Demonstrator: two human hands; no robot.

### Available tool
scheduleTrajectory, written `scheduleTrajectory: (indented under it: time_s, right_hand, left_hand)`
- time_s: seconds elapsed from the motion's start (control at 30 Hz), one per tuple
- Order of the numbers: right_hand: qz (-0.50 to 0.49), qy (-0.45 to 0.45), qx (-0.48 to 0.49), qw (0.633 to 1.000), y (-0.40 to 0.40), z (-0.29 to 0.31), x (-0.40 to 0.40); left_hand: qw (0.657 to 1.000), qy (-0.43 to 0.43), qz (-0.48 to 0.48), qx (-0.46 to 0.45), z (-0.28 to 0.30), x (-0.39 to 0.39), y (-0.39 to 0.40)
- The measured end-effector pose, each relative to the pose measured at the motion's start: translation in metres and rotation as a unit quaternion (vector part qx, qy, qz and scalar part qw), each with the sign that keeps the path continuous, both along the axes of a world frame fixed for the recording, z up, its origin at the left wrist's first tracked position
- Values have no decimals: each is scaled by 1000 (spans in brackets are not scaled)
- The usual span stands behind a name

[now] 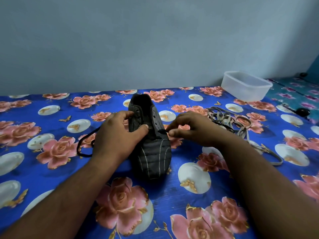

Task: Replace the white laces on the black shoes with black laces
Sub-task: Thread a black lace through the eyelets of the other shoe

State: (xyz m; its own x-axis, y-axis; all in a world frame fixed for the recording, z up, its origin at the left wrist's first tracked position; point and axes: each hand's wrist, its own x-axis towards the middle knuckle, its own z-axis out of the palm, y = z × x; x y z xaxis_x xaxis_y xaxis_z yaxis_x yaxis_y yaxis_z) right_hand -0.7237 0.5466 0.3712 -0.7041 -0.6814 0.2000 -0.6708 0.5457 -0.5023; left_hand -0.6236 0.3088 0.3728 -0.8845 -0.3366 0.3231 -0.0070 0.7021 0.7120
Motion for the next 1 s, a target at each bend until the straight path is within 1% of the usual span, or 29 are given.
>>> scheduleTrajectory:
  time_s: [0.1, 0.2, 0.27, 0.33, 0.4, 0.47, 0.53, 0.6, 0.67, 0.73, 0.77, 0.8, 0.83, 0.87, 0.9, 0.93, 0.97, 1.0]
  right_hand:
    - [10, 2, -3, 1000, -3, -1, 2]
    - [18, 26, -62, 998, 0, 7, 4]
    - [16, 17, -113, 993, 1, 13, 9]
    - [25, 14, -147, 989, -2, 16, 15]
    - [43, 78, -146, 985, -7, 17, 18]
    - [50, 147, -143, 978, -11, 18, 18]
    - [48, 179, -157, 970, -13, 19, 16]
    - [11, 203, -146, 968, -13, 16, 15]
    - [-90, 216, -100, 967, -14, 12, 13]
    - [-180, 180, -71, 964, -12, 14, 14]
    - [-197, 140, -66, 968, -11, 18, 16]
    - [-192, 70, -60, 977, -10, 22, 19]
    - [-167, -24, -54, 984, -11, 27, 25]
    - [-138, -120, -41, 982, -13, 31, 31]
    - [-116, -191, -21, 975, -18, 32, 37]
    - [-102, -225, -16, 969, -23, 31, 41]
    - [-101, -234, -39, 966, -28, 28, 43]
    - [-110, -232, -81, 963, -32, 26, 43]
  left_hand:
    - [999, -7, -2, -41, -5, -1, -1]
    - [995, 27, -2, -97, -5, -2, 2]
    - [989, 65, -46, -126, -3, -3, 7]
    - [982, 86, -105, -132, -4, -3, 13]
    - [979, 81, -141, -122, -8, -4, 16]
    - [979, 70, -154, -111, -11, -6, 16]
    - [982, 51, -156, -93, -11, -7, 15]
    - [984, 34, -154, -80, -10, -8, 15]
    - [986, 32, -150, -68, -9, -7, 17]
    - [987, 40, -147, -59, -9, -7, 18]
    - [987, 42, -148, -56, -9, -7, 18]
    - [987, 44, -148, -54, -10, -7, 18]
    - [986, 47, -148, -52, -10, -7, 18]
    - [986, 52, -148, -52, -11, -8, 18]
    - [986, 58, -145, -54, -12, -8, 17]
    - [986, 63, -143, -57, -13, -8, 16]
    - [986, 64, -143, -61, -14, -9, 16]
    - [985, 63, -143, -65, -15, -9, 16]
